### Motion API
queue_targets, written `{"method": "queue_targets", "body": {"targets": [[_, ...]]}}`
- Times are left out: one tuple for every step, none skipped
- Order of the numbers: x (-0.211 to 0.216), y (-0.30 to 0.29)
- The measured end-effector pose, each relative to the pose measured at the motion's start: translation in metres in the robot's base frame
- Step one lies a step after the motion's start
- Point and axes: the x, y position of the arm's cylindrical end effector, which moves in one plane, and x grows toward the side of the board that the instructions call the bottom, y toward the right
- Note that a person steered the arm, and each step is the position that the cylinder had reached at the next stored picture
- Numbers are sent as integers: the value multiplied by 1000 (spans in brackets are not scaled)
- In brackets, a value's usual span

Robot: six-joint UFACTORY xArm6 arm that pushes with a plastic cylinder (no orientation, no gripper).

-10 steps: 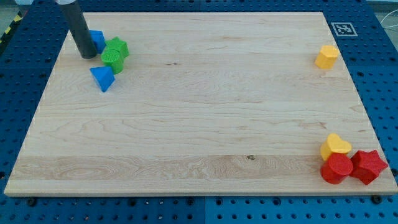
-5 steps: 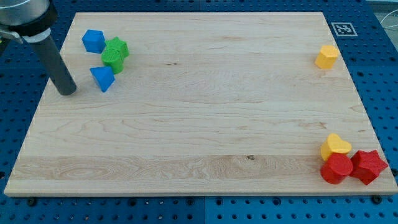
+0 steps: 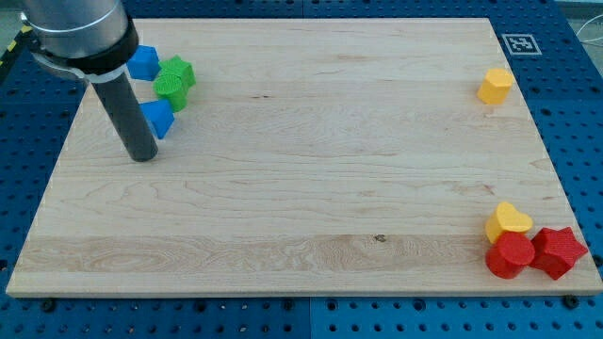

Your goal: Move the blue triangle slightly up

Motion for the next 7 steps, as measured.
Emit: {"method": "queue_targets", "body": {"targets": [[-8, 3], [-15, 12], [-20, 16], [-20, 18], [-30, 24], [-35, 20], [-43, 11]]}}
